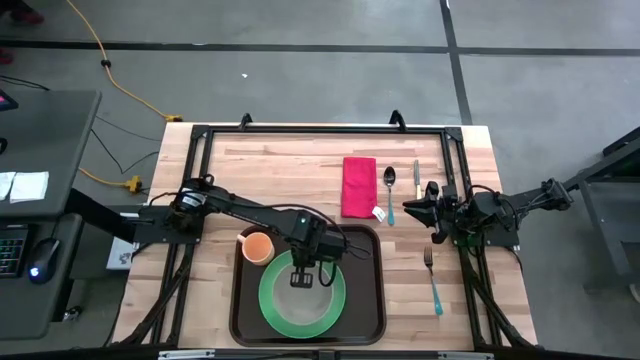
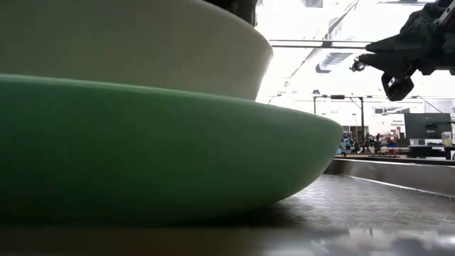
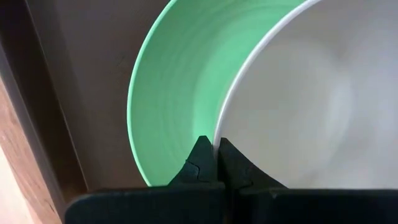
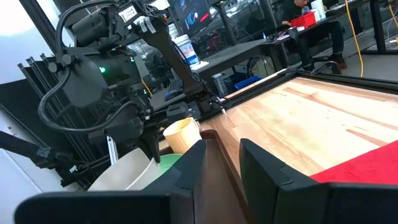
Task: Set up tray
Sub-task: Put the gray bowl on the green plate
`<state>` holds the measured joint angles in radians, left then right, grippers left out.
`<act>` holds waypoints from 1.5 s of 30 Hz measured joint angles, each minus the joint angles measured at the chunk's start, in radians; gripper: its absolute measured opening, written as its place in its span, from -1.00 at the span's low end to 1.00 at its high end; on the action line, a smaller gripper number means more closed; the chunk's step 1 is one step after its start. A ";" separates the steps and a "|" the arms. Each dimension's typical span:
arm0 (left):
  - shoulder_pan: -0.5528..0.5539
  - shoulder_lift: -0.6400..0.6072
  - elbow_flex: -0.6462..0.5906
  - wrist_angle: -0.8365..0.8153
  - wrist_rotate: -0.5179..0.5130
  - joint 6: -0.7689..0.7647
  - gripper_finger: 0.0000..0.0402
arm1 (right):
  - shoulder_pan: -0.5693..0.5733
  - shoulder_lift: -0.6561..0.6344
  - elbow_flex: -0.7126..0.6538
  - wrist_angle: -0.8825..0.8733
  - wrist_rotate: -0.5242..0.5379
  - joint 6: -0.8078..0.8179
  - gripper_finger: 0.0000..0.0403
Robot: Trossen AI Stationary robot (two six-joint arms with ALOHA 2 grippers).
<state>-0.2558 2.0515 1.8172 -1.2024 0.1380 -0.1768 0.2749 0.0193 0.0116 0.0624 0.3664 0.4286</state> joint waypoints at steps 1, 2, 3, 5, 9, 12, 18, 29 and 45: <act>0.000 0.000 0.000 0.000 0.002 0.000 -0.94 | 0.000 0.000 0.000 0.000 0.000 0.000 -0.63; 0.000 0.000 0.000 0.000 0.002 0.000 -0.94 | 0.000 0.000 0.000 0.000 0.000 0.000 -0.63; 0.000 0.000 0.000 0.000 0.002 0.000 -0.94 | 0.000 0.000 0.000 0.000 0.000 0.000 -0.63; 0.000 0.000 0.000 0.003 -0.004 0.000 -0.94 | 0.000 0.000 0.000 0.000 0.000 0.000 -0.63; 0.000 0.000 0.000 0.003 -0.009 0.001 -0.94 | 0.000 0.000 0.000 0.000 -0.003 0.000 -0.63; 0.000 0.000 0.000 0.005 -0.009 0.001 -0.94 | 0.000 0.000 0.000 0.000 -0.003 0.000 -0.63; 0.000 0.000 0.000 0.021 -0.013 0.001 -0.94 | 0.000 0.000 0.000 0.001 -0.003 0.000 -0.63; 0.000 0.000 -0.002 0.026 -0.014 -0.011 -0.94 | 0.000 0.000 0.000 0.001 -0.008 0.000 -0.63; 0.000 0.001 -0.065 0.074 0.028 -0.033 -0.93 | 0.000 0.000 -0.001 0.003 -0.022 0.000 -0.63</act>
<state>-0.2558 2.0521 1.7519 -1.1285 0.1665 -0.2100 0.2745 0.0196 0.0105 0.0650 0.3447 0.4286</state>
